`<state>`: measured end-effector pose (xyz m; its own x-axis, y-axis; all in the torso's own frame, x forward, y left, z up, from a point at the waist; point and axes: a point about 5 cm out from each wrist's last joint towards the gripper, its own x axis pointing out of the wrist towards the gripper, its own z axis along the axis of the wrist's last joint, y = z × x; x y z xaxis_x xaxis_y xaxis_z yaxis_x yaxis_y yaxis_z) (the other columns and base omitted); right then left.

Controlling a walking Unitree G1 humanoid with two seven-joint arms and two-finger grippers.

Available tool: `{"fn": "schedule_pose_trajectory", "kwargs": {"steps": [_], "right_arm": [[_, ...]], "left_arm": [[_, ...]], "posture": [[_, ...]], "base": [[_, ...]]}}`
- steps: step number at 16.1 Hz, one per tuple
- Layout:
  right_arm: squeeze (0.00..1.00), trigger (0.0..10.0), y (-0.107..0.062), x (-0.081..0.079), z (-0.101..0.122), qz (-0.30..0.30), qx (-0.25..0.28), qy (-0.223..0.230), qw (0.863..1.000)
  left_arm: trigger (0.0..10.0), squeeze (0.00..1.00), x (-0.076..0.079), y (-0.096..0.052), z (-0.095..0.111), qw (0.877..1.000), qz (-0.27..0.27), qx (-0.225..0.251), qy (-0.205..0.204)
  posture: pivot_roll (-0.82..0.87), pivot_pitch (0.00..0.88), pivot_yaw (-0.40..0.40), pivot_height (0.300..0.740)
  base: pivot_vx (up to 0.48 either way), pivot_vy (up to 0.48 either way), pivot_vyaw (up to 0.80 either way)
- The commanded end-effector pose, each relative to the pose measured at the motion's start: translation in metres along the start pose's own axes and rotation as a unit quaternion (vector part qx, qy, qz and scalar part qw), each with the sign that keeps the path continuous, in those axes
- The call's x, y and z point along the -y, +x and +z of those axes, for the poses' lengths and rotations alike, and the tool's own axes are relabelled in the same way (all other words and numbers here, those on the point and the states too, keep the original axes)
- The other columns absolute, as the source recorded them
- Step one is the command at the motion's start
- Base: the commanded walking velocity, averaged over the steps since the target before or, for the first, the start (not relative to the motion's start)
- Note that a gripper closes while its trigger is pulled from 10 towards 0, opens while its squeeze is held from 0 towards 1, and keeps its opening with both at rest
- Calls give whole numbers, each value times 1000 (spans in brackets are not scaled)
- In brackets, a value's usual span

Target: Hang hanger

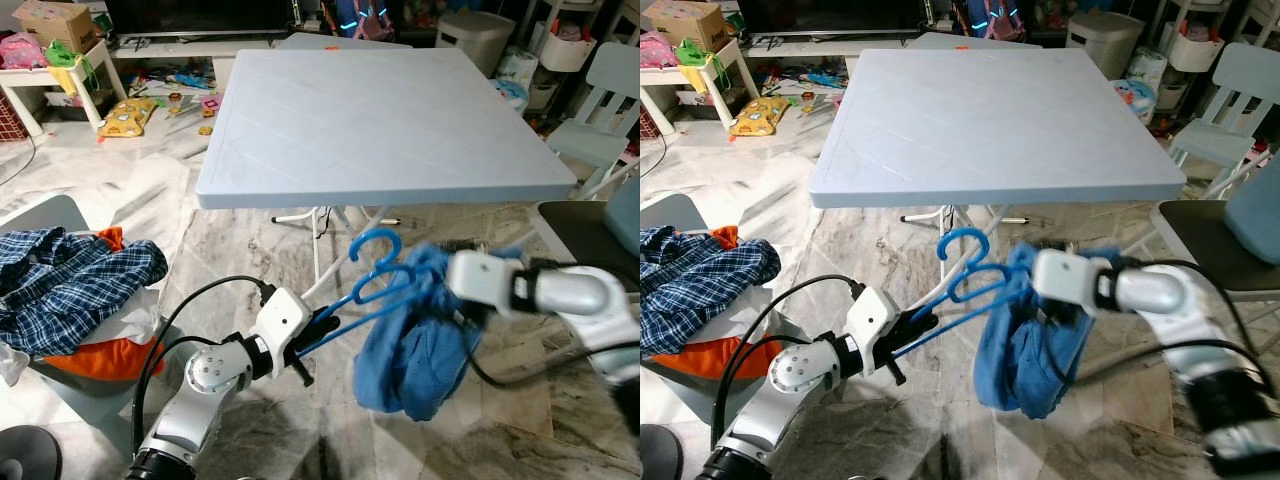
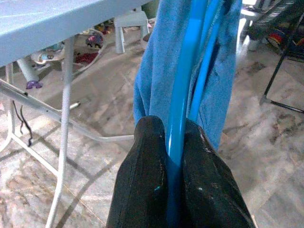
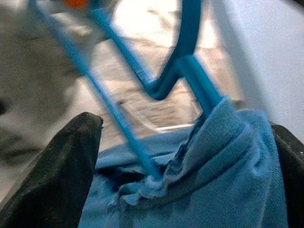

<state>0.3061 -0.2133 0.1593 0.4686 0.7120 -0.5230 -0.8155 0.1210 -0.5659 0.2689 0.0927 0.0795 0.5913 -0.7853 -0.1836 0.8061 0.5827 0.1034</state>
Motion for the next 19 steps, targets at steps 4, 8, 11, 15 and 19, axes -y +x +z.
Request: {"fn": "schedule_pose_trajectory", "kwargs": {"steps": [4, 8, 11, 15, 19], "right_arm": [[1000, 10000, -13, 23, 6, -4, -44, -76, 996], [973, 10000, -4, 25, 16, -50, -23, -110, 992], [882, 10000, 1, 19, 3, -94, -38, -46, 994], [416, 10000, 20, -8, -20, -116, -75, 53, 989], [0, 10000, 48, -24, -21, -159, -68, 174, 969]], "left_arm": [[0, 0, -14, -5, 1, 999, 35, 3, 3], [0, 0, -12, -3, 0, 999, 32, 3, -2], [0, 0, -18, -1, 6, 998, 62, 26, -20], [0, 0, -22, 4, 20, 994, 82, 64, -44], [0, 0, -14, 4, 26, 994, 46, 81, -64]], "posture": [[-147, 40, -24, 740], [-150, 40, -23, 740], [-155, 38, -24, 740], [-150, 39, -22, 740], [-139, 39, -14, 740]], "base": [[0, 0, 0], [0, 0, 0], [0, 0, 0], [0, 0, 0], [0, 0, 0]]}}
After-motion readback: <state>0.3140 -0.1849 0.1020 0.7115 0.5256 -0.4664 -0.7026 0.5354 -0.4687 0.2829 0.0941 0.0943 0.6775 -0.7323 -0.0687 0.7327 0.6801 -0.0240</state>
